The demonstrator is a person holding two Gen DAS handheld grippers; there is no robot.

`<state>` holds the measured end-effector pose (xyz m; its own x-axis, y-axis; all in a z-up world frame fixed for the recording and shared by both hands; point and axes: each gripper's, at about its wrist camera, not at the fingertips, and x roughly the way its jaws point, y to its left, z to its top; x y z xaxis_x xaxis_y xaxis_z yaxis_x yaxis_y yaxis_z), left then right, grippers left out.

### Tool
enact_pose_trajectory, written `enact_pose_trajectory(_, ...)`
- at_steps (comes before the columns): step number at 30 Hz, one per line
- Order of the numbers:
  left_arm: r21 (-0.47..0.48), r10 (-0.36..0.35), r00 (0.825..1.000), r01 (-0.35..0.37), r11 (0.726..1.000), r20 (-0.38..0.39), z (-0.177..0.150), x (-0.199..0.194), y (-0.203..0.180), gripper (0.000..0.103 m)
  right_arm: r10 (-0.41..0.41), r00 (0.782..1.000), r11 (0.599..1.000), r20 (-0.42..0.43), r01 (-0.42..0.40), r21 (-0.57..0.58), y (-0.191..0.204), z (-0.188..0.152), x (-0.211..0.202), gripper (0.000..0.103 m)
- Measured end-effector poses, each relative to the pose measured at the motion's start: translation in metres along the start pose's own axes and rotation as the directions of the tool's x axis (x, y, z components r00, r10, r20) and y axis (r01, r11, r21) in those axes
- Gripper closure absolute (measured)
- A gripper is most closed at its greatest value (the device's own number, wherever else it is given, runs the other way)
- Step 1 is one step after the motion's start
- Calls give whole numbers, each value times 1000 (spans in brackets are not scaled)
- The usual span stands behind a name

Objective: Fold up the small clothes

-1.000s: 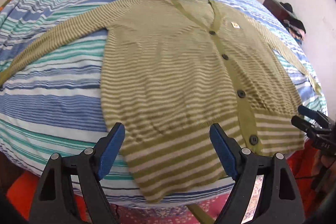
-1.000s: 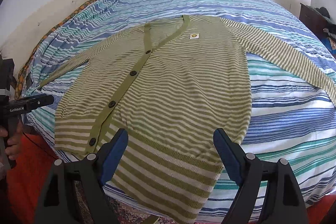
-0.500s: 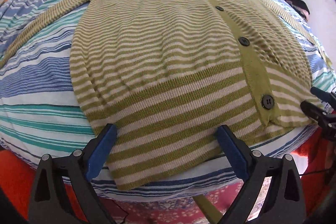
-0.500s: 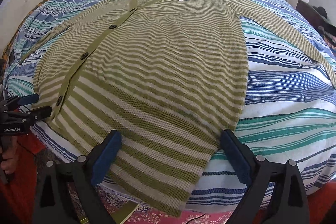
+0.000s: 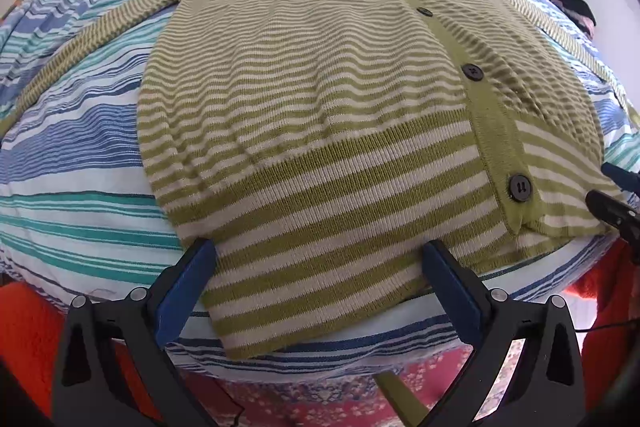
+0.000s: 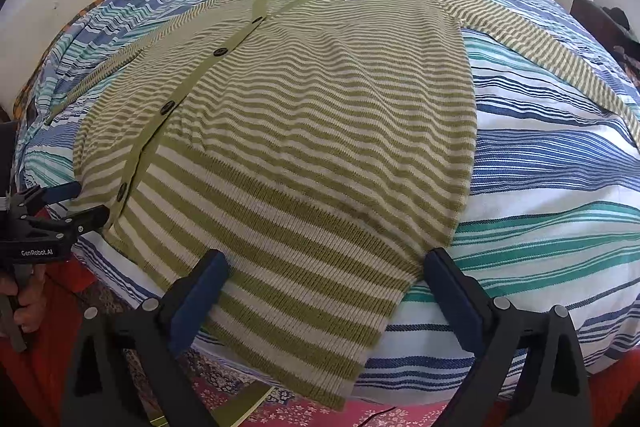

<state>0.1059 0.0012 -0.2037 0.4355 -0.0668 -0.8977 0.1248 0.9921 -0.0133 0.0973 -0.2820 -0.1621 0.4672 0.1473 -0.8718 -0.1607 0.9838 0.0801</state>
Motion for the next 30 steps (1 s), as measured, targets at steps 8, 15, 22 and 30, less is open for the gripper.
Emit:
enact_pose_trajectory(8,13,-3,1000,3,1000,8,-7,-3,0,0,13,1000,1000,19,-13,-12,-1,-3,-1,3)
enact_pose_trajectory(15,12,11,997,-12,1000,75,-5,-27,-2,2,22,1000,1000,19,-22,1,-4,-5,-5,3)
enact_pose_trajectory(22,-67,16,990,-6,998,141,-1,-43,17,2,51,999,997,14,-52,65,-14,0,-16,4)
enact_pose_trajectory(30,-155,33,991,-13,988,126,-2,-40,37,2,61,961,874,271,-182,451,-157,33,-105,4)
